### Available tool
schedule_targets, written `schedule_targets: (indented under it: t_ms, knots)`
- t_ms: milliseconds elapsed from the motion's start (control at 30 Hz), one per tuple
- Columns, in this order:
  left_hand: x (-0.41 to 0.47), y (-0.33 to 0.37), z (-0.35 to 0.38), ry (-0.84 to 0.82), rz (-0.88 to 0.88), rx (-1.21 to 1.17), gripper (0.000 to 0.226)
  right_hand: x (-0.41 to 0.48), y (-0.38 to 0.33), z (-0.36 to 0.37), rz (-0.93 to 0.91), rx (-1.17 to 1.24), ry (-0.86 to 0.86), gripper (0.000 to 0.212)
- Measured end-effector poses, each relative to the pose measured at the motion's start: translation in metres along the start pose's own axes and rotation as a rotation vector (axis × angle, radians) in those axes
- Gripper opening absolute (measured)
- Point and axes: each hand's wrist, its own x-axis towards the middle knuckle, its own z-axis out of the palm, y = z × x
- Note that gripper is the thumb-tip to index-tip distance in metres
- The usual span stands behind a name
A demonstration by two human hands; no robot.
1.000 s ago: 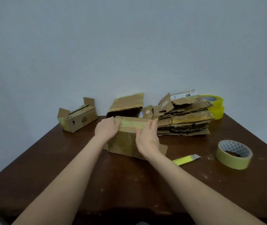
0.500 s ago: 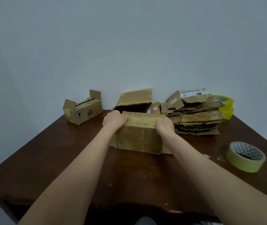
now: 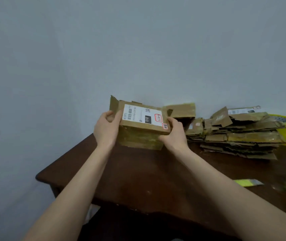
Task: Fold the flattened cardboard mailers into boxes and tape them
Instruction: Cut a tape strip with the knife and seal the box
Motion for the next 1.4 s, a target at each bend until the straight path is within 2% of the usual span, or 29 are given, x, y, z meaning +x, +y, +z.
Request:
schedule_targets:
  t_ms: [100, 200, 333, 433, 500, 600, 733, 867, 933, 1000, 1100, 1200, 1300, 1400]
  knots:
    - [0.009, -0.034, -0.016, 0.035, -0.025, -0.075, 0.041, 0.013, -0.005, 0.044, -0.078, -0.061, -0.017, 0.066]
    - [0.017, -0.077, -0.011, 0.017, -0.116, -0.053, 0.040, 0.032, -0.002, 0.087, -0.062, -0.114, -0.101, 0.057]
    - [0.042, -0.112, 0.017, 0.043, -0.184, 0.046, 0.039, 0.061, 0.018, 0.127, 0.003, -0.218, -0.188, 0.069]
    - [0.069, -0.121, 0.036, 0.033, -0.219, 0.205, 0.034, 0.087, 0.030, 0.150, 0.046, -0.252, -0.185, 0.066]
    - [0.084, -0.133, 0.044, 0.005, -0.262, 0.250, 0.031, 0.100, 0.038, 0.165, 0.083, -0.256, -0.227, 0.065]
    - [0.106, -0.149, 0.055, -0.045, -0.264, 0.217, 0.039, 0.119, 0.047, 0.183, 0.090, -0.257, -0.339, 0.075]
    - [0.132, -0.155, 0.070, -0.191, -0.243, 0.213, 0.046, 0.146, 0.047, 0.193, 0.087, -0.271, -0.442, 0.083]
    - [0.146, -0.161, 0.082, -0.339, -0.294, 0.228, 0.056, 0.153, 0.049, 0.194, 0.064, -0.312, -0.495, 0.077]
    - [0.142, -0.159, 0.089, -0.296, -0.331, 0.242, 0.052, 0.148, 0.052, 0.188, 0.010, -0.314, -0.422, 0.063]
    - [0.129, -0.150, 0.097, -0.159, -0.351, 0.292, 0.043, 0.141, 0.050, 0.173, -0.076, -0.281, -0.267, 0.046]
    - [0.112, -0.126, 0.118, -0.049, -0.156, 0.281, 0.023, 0.139, 0.040, 0.136, -0.233, -0.303, -0.041, 0.035]
    - [0.099, -0.091, 0.153, -0.150, 0.045, 0.186, 0.018, 0.150, 0.036, 0.083, -0.301, -0.373, 0.162, 0.034]
    - [0.090, -0.054, 0.187, -0.307, 0.055, 0.127, 0.042, 0.167, 0.046, 0.021, -0.157, -0.431, 0.352, 0.043]
    - [0.085, -0.031, 0.211, -0.499, -0.022, 0.067, 0.063, 0.180, 0.068, -0.029, 0.146, -0.374, 0.395, 0.061]
